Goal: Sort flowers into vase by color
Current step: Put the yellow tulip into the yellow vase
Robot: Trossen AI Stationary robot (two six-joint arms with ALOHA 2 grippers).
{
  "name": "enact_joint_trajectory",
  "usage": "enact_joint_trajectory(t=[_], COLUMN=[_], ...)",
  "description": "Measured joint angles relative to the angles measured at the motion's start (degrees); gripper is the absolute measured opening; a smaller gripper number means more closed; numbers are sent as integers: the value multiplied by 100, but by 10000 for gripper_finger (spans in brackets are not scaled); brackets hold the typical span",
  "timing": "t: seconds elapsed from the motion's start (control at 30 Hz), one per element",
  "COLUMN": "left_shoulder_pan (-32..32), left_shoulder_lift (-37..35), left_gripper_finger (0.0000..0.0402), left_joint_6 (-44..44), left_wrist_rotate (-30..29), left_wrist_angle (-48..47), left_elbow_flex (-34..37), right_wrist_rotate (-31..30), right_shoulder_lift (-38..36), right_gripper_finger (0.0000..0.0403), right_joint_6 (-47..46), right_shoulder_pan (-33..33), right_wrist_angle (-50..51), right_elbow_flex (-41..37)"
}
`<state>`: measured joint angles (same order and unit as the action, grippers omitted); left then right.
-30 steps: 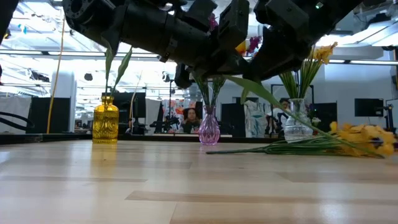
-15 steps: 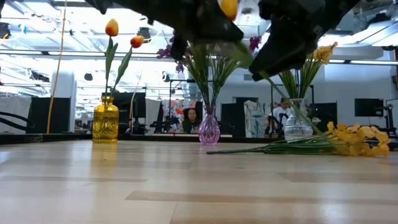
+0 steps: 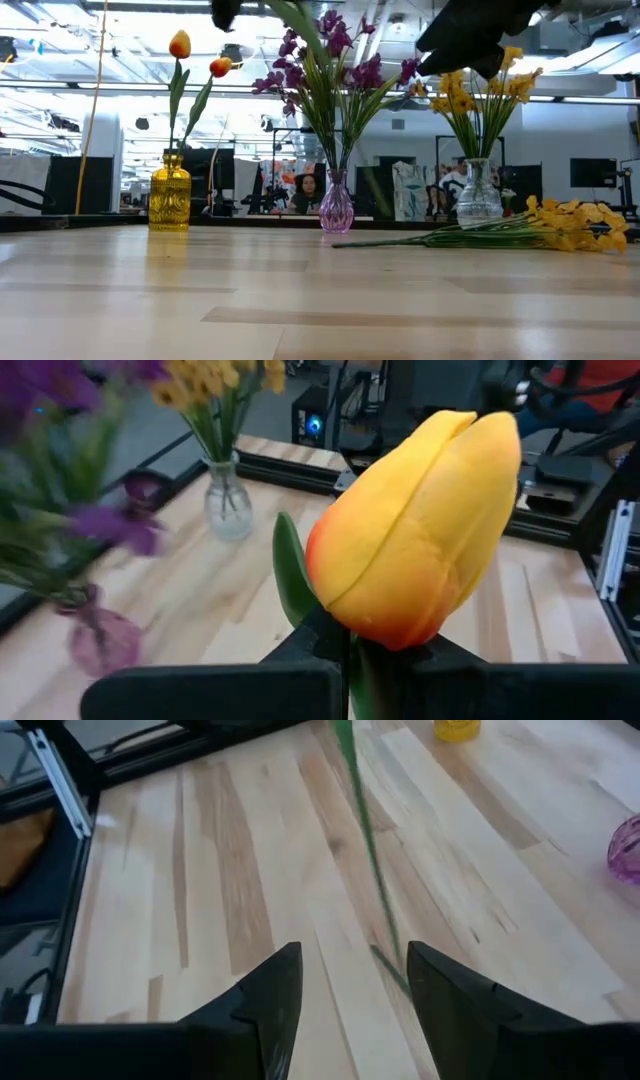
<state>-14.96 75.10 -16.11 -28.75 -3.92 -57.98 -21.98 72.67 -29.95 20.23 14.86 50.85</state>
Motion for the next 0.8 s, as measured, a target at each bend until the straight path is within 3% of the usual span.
enact_joint_trajectory(t=[0.43, 0.8], left_shoulder_pan=[0, 0], left_shoulder_lift=[-2073, -3476], left_gripper_finger=[2, 2], left_joint_6=[710, 809], left_wrist_rotate=[-93, -648], left_wrist_angle=[-1204, -2253], left_elbow_flex=[0, 0], right_wrist_rotate=[-39, -48], right_shoulder_lift=[-25, -23], right_gripper_finger=[207, 207], right_joint_6=[2, 2], right_shoulder_pan=[-13, -13], right_wrist_angle=[99, 102], right_elbow_flex=[0, 0])
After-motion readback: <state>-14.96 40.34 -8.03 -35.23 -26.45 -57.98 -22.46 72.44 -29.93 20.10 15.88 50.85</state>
